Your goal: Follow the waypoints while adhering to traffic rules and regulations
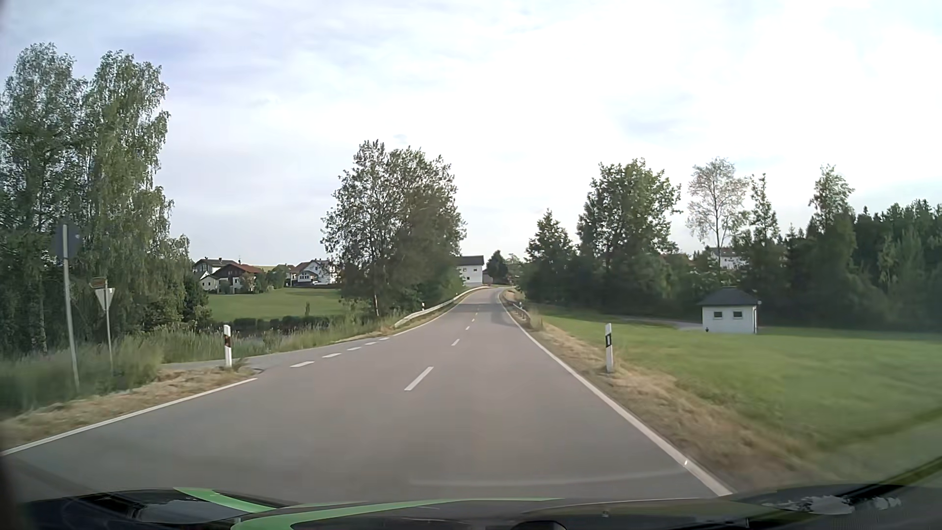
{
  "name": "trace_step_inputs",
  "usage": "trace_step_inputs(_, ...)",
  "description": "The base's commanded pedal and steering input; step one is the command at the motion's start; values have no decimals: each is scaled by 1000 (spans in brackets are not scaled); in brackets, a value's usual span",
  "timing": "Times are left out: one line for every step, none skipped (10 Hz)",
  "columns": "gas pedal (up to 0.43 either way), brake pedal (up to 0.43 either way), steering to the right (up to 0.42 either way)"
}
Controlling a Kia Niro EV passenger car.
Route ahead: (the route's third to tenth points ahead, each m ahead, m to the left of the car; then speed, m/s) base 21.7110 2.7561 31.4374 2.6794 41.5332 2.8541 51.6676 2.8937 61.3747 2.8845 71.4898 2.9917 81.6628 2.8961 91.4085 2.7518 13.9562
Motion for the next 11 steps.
trace_step_inputs(47, 0, -3)
trace_step_inputs(47, 0, -3)
trace_step_inputs(47, 0, -2)
trace_step_inputs(47, 0, -1)
trace_step_inputs(47, 0, -1)
trace_step_inputs(47, 0, -1)
trace_step_inputs(47, 0, 0)
trace_step_inputs(47, 0, -1)
trace_step_inputs(47, 0, -1)
trace_step_inputs(47, 0, -1)
trace_step_inputs(47, 0, -1)
